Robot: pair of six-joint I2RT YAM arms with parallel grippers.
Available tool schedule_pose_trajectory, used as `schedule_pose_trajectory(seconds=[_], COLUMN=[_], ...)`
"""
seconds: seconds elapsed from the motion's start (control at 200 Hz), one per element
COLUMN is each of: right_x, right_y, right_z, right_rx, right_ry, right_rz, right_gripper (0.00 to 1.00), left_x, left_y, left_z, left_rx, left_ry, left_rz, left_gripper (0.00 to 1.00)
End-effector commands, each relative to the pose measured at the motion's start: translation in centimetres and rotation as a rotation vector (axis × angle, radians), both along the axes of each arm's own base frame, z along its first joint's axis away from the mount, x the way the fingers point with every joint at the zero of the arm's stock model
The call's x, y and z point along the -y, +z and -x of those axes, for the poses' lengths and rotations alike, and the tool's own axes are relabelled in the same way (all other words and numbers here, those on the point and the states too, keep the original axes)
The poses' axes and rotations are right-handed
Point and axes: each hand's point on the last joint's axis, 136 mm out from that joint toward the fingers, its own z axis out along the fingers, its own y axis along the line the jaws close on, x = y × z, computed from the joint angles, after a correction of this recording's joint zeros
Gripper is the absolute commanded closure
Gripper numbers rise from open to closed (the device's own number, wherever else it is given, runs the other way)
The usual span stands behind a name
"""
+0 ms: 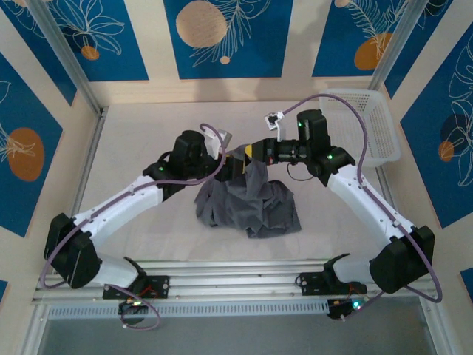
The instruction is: Fold the inside-out t-shirt
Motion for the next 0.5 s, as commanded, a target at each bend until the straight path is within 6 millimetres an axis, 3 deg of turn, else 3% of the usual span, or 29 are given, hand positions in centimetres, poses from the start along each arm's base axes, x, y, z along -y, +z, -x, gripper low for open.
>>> schedule_pose_trajectory(seconds=[0.0,0.105,0.215,0.32,0.42,0.495], right_x=[-0.2,-0.4,-0.8,-0.8,-0.5,-0.1], right_y=[1.6,1.6,1.7,1.8,1.7,1.0], right_z=[0.9,1.3,1.5,1.4,1.2,0.9], right_rx=[0.005,0.0,0.004,0.008,0.007,0.004], right_ry=[0.012,0.022,0.033,0.028,0.007,-0.015], right_rz=[-0.015,-0.02,-0.022,-0.021,-0.01,0.019], right_gripper=[1.0,1.0,1.0,1.0,1.0,1.0], left_x=[1.4,1.0,1.2,0.8,-0.6,-1.6], left_y=[3.4,2.5,2.2,1.5,1.2,1.7], left_z=[-0.4,-1.6,-2.1,-2.9,-3.8,-3.8], left_rx=[0.114,0.118,0.139,0.142,0.137,0.132], left_ry=[-0.027,0.027,0.032,0.067,0.158,0.194], left_rz=[0.076,0.027,0.002,-0.04,-0.09,-0.116], left_gripper=[0.37,0.34,0.24,0.25,0.41,0.64])
